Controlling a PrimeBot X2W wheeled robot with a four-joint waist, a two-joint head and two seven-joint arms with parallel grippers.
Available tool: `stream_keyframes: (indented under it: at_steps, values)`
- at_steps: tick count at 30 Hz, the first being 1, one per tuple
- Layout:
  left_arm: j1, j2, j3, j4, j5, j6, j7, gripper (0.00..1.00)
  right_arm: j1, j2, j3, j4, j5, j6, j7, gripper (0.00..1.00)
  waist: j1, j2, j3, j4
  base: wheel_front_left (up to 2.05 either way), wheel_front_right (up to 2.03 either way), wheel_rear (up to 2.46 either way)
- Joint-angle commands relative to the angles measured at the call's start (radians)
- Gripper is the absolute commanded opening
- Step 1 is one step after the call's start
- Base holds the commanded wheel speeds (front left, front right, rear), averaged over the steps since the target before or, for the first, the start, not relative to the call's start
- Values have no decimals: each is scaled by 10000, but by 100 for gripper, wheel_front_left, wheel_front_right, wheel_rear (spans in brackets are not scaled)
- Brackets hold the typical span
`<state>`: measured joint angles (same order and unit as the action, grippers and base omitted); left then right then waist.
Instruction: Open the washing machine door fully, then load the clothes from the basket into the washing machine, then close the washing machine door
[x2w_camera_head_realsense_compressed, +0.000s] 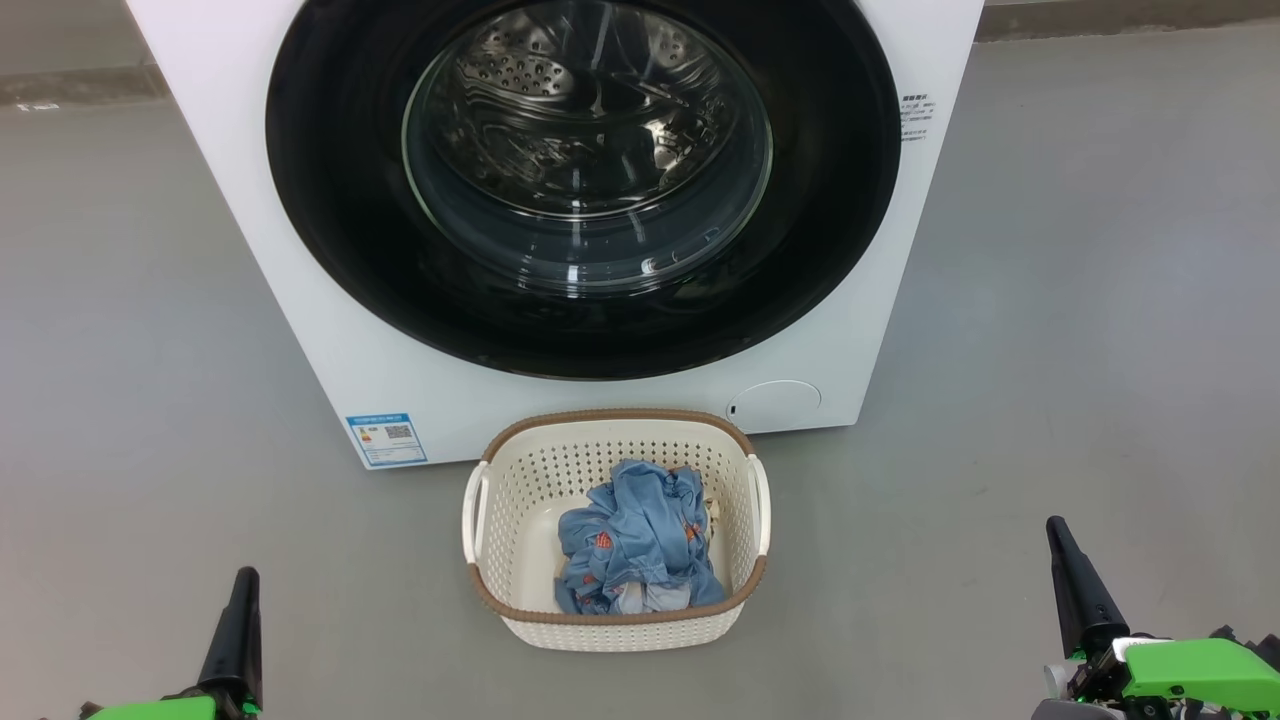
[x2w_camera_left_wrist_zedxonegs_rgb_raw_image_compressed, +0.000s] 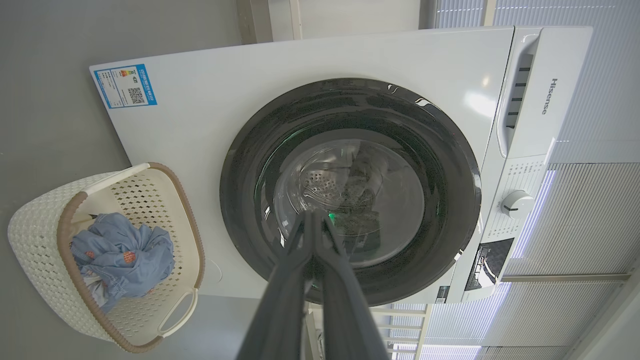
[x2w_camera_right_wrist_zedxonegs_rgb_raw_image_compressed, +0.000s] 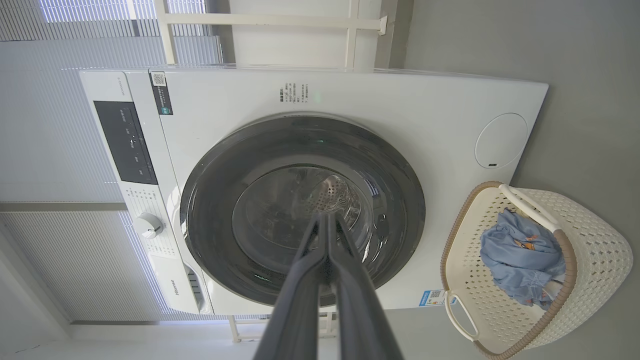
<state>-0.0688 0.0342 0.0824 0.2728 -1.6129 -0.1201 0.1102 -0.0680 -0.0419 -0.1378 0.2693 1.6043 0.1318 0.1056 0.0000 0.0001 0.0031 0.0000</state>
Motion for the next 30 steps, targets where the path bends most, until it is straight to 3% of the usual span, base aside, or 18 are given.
stream_keyframes:
  at_steps: [1,30]
  values:
    - [-392,160,320,-279,48,-106,35,0,-399,-83,241,-246,45,-11,75,0,0,-1,0,0,0,0,0]
    - [-392,160,317,-279,45,-106,33,0,-399,-83,242,-246,45,-11,75,0,0,-1,0,0,0,0,0]
